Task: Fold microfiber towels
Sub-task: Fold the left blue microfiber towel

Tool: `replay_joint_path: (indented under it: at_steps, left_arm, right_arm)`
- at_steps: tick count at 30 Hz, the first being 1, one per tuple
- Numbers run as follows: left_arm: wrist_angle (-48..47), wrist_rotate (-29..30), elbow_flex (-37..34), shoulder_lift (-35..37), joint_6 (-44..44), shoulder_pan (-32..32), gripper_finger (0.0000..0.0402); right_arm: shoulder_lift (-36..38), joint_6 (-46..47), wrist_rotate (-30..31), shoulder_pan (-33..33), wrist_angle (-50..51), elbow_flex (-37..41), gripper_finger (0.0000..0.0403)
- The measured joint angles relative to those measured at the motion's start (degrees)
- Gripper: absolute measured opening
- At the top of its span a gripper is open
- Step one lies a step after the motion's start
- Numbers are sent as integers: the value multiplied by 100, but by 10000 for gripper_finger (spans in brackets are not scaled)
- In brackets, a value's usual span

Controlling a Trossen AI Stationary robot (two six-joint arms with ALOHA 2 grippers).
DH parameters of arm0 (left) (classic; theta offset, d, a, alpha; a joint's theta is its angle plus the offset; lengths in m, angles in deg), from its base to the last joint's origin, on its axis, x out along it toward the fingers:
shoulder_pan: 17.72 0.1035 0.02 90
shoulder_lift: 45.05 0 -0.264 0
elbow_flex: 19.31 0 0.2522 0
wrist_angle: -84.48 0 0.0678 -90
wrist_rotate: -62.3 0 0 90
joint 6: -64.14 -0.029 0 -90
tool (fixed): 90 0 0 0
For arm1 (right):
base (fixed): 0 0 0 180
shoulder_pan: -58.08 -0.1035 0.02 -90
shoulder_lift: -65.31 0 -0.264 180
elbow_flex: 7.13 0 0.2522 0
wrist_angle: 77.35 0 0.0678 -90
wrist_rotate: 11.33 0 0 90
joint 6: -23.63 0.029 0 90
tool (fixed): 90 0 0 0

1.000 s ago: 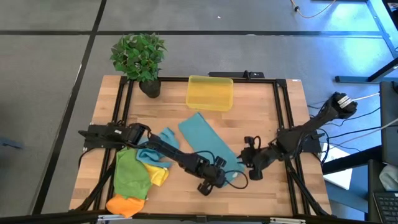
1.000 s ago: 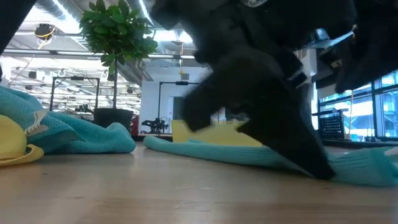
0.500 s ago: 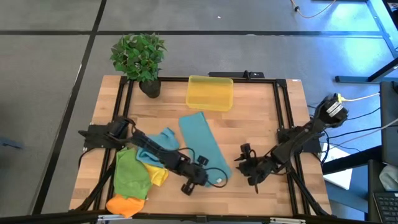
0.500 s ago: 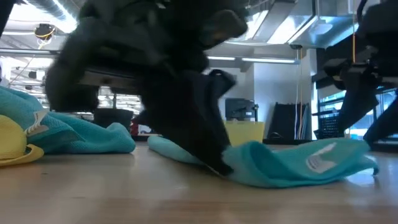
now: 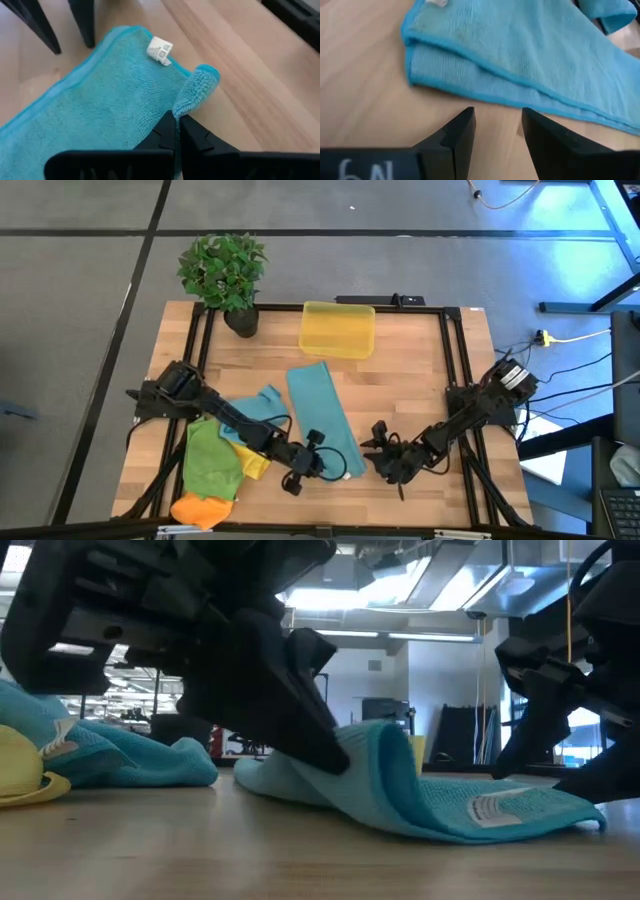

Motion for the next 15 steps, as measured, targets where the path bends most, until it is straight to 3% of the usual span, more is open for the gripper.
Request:
replay_joint_path:
  at_steps: [15]
  left_arm:
    - [2,34,7,7,0,71,0]
  right_arm:
    - [-114,-644,-321,-6,-332,-228,168]
